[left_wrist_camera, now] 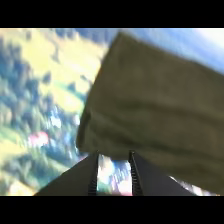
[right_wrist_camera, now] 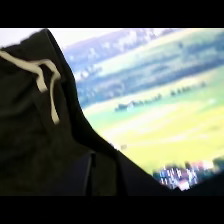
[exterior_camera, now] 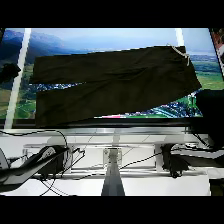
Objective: Fold the clothes and pants, and hang the long-sleeved shirts on hangers.
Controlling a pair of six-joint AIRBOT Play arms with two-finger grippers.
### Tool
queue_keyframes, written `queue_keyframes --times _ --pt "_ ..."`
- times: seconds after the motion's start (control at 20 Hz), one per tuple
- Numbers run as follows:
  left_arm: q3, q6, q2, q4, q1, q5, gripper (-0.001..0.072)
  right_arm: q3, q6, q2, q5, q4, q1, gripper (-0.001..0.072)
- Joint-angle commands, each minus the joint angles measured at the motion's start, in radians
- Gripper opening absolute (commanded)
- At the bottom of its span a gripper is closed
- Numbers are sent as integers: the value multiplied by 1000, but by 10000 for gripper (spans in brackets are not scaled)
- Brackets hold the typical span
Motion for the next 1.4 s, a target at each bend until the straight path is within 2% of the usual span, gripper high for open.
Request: queue_keyframes --times 0.0,0.1,0.2,0.3,0.4,0.45,0.5,0.55,0.65,0.7,0.75,0.8,0.85,0.95,1.05,1.1,1.15,1.25,1.35 --pt "-2 0 41 18 9 -176 24 -14 2 29 282 -21 -58 50" --pt "-10 2 40 20 9 -181 23 -76 0 29 386 -22 -74 50" --pt "-14 71 40 22 13 -160 22 -171 0 42 412 -13 -88 50" --pt "-14 130 40 19 17 -154 22 -293 -2 78 343 13 -98 50" --pt "-14 155 40 19 19 -154 22 -396 2 101 213 98 -99 50" --pt "-14 158 39 19 19 -154 23 -431 4 100 157 152 -99 87" --pt "-14 157 37 19 19 -149 24 -466 32 99 69 214 -98 300" --pt "-14 157 34 19 19 -142 93 -496 82 99 -16 257 -98 403" --pt "-14 120 27 19 19 -130 565 -531 189 83 -126 259 -98 404" --pt "-14 78 23 19 24 -129 604 -532 208 64 -147 248 -98 407" --pt "-14 39 18 25 35 -123 604 -532 207 45 -164 247 -98 429" --pt "-14 0 9 26 52 -111 604 -531 207 24 -174 253 -98 574" --pt "-14 -53 -4 26 75 -105 604 -530 207 5 -187 253 -98 615" --pt "-14 -132 -27 25 119 -118 603 -526 207 -26 -215 253 -98 625" --pt "-15 -144 -48 26 153 -153 602 -526 206 -47 -268 260 -98 622" --pt "-16 -182 -60 26 177 -167 602 -526 206 -57 -288 279 -98 618" --pt "-16 -245 -69 26 210 -185 602 -526 189 -69 -303 303 -91 615" --pt "-16 -294 -80 21 266 -239 602 -526 140 -96 -333 320 -55 613" --pt "-16 -296 -80 20 298 -302 602 -526 119 -111 -396 319 -1 541"
